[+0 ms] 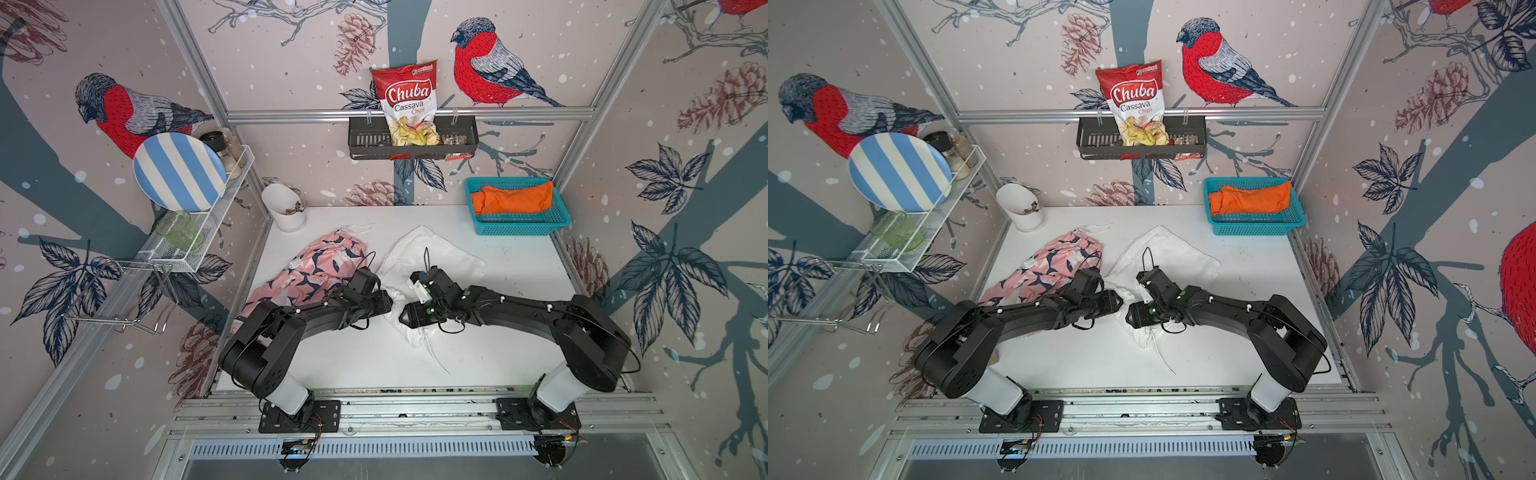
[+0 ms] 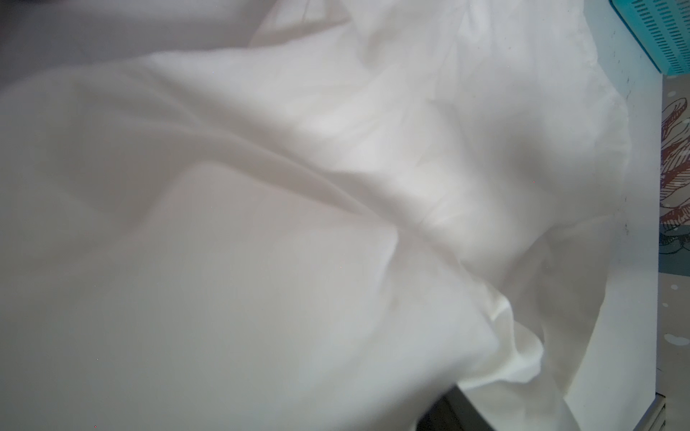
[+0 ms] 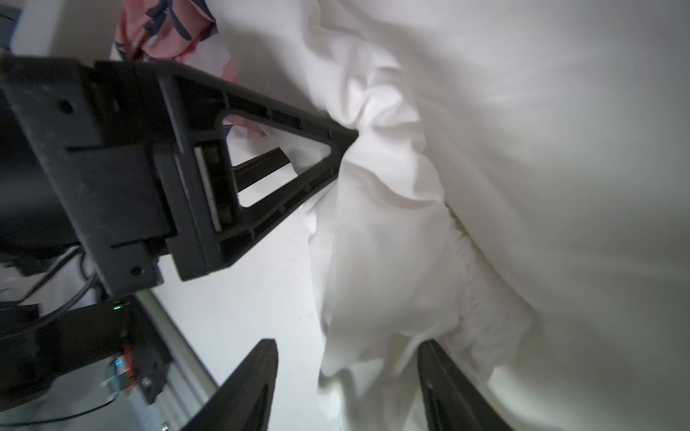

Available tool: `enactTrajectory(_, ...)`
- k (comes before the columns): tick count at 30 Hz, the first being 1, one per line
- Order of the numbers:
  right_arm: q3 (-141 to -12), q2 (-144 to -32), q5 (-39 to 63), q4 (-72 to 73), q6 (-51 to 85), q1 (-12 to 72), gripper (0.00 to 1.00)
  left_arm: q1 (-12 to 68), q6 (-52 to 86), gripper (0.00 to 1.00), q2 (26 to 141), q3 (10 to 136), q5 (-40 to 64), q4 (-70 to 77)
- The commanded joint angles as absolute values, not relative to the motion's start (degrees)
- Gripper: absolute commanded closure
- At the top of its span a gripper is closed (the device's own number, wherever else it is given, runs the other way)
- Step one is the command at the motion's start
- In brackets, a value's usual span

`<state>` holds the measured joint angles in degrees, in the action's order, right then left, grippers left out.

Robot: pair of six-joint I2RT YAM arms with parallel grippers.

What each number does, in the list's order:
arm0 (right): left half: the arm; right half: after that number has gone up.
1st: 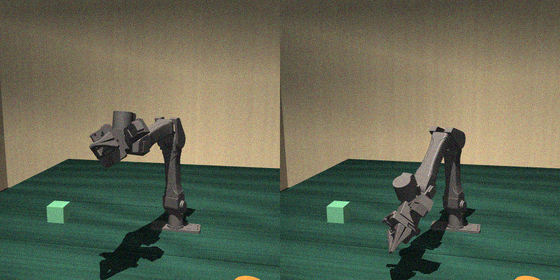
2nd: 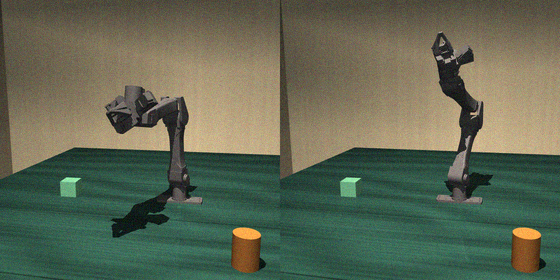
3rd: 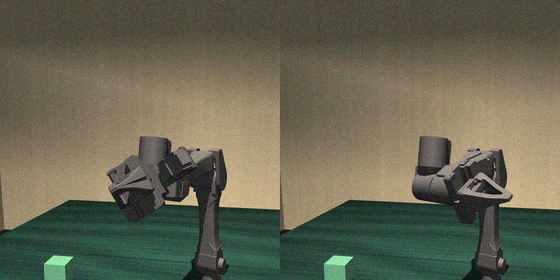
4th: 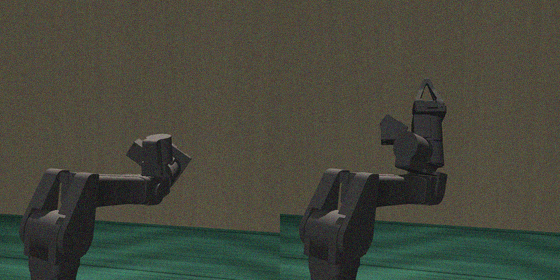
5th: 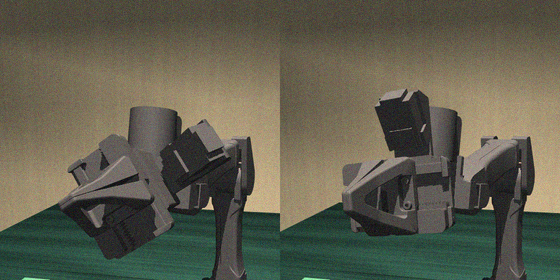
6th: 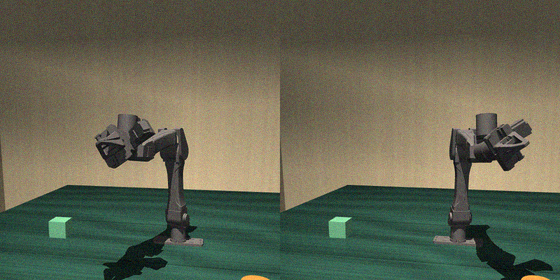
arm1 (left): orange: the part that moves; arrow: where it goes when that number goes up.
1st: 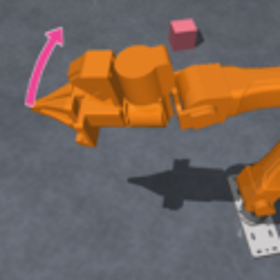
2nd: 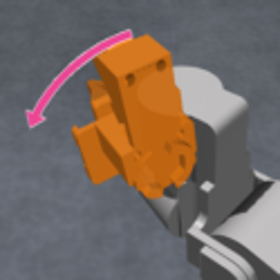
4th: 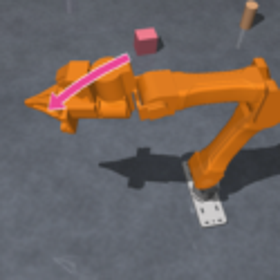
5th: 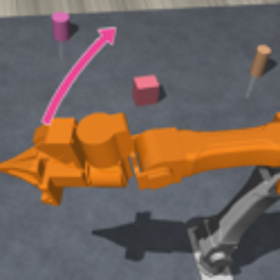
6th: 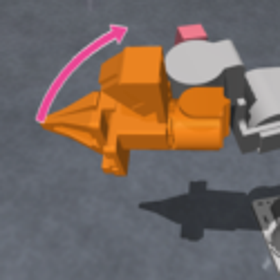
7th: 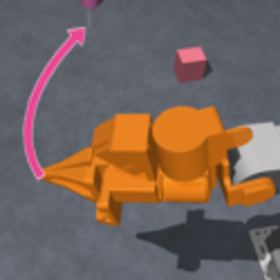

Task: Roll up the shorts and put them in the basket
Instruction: Roll the shorts at the center of the board.

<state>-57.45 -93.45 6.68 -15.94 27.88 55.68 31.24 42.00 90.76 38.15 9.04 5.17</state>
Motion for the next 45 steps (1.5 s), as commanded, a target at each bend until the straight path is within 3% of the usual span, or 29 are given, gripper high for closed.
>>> enactTrajectory(1, -62.8, -95.5, -20.1, -29.9, 22.8, 62.4, 0.28, 31.1, 41.2, 0.42, 92.0, 37.5, 8.8, -2.2)
enactTrajectory(6, -66.7, -100.4, -34.3, -28.8, 15.9, 71.6, 0.17, 31.1, 40.9, 0.42, 92.3, 37.9, 9.5, -2.6)
enactTrajectory(10, -67.1, -105.1, -37.2, -25.3, 9.6, 73.7, 0.12, 31.0, 40.8, 0.41, 92.0, 37.8, 9.7, -2.9)
enactTrajectory(14, -65.5, -109.3, -36.8, -22.1, 6.0, 73.2, 0.13, 30.9, 40.9, 0.41, 91.6, 37.5, 9.8, -3.0)
enactTrajectory(17, -64.2, -111.4, -35.2, -21.2, 5.2, 72.6, 0.24, 30.8, 41.0, 0.41, 91.2, 37.3, 10.2, -3.0)
enactTrajectory(22, -63.7, -110.7, -31.9, -22.1, 6.8, 72.4, 0.65, 30.4, 41.3, 0.37, 89.3, 37.2, 9.1, -4.0)
enactTrajectory(24, -63.5, -109.1, -26.8, -22.4, 7.9, 71.8, 0.81, 29.9, 41.5, 0.33, 87.5, 37.2, 7.9, -5.1)
enactTrajectory(28, -62.2, -104.4, -8.3, -21.1, 11.5, 68.7, 0.93, 28.6, 41.3, 0.30, 82.4, 37.6, 4.6, -9.2)
enactTrajectory(33, -58.6, -99.3, 15.4, -13.8, 19.1, 63.4, 0.94, 27.3, 40.1, 0.28, 75.7, 38.7, 1.6, -15.5)
enactTrajectory(38, -51.7, -102.7, 42.6, 5.6, 33.2, 54.2, 0.95, 27.1, 39.7, 0.27, 70.8, 39.9, -0.1, -20.0)
enactTrajectory(45, -41.5, -106.1, 56.1, 33.8, 51.8, 45.2, 0.98, 27.9, 40.0, 0.27, 71.2, 39.2, 3.6, -18.6)
